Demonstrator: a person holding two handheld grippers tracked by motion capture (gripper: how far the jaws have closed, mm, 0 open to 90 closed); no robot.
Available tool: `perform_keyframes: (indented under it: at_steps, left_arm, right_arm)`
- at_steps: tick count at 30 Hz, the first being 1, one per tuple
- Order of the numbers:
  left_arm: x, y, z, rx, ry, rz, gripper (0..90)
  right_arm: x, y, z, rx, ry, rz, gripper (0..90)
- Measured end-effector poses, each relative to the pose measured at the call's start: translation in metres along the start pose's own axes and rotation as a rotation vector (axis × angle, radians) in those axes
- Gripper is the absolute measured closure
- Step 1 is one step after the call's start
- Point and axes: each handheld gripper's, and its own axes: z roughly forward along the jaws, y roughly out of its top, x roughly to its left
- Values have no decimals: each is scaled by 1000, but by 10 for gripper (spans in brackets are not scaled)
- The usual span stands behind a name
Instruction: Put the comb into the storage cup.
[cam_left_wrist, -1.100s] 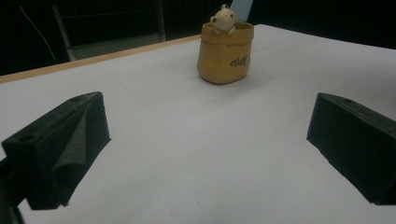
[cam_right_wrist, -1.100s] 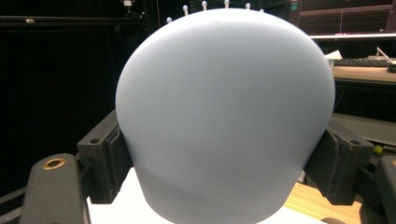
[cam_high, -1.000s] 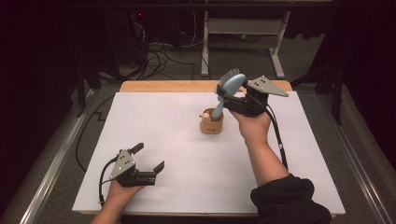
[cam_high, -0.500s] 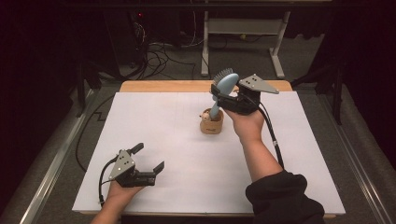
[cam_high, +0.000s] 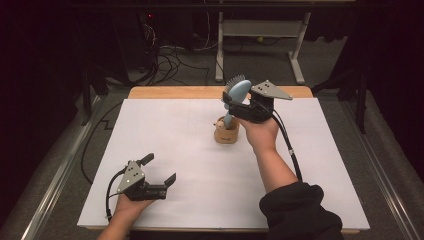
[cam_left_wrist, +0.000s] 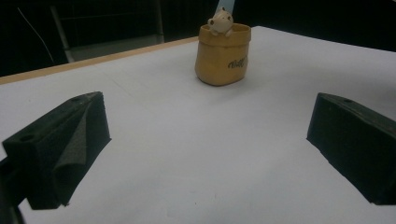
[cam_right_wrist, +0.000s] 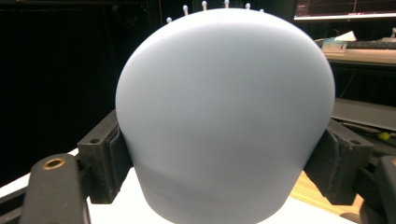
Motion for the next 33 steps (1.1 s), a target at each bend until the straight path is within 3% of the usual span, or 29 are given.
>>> perform_keyframes:
  at_steps: [33]
  left_arm:
    - [0,0,-1,-1,1,4,4]
  right_arm:
    - [8,-21,24,55,-5,2,203]
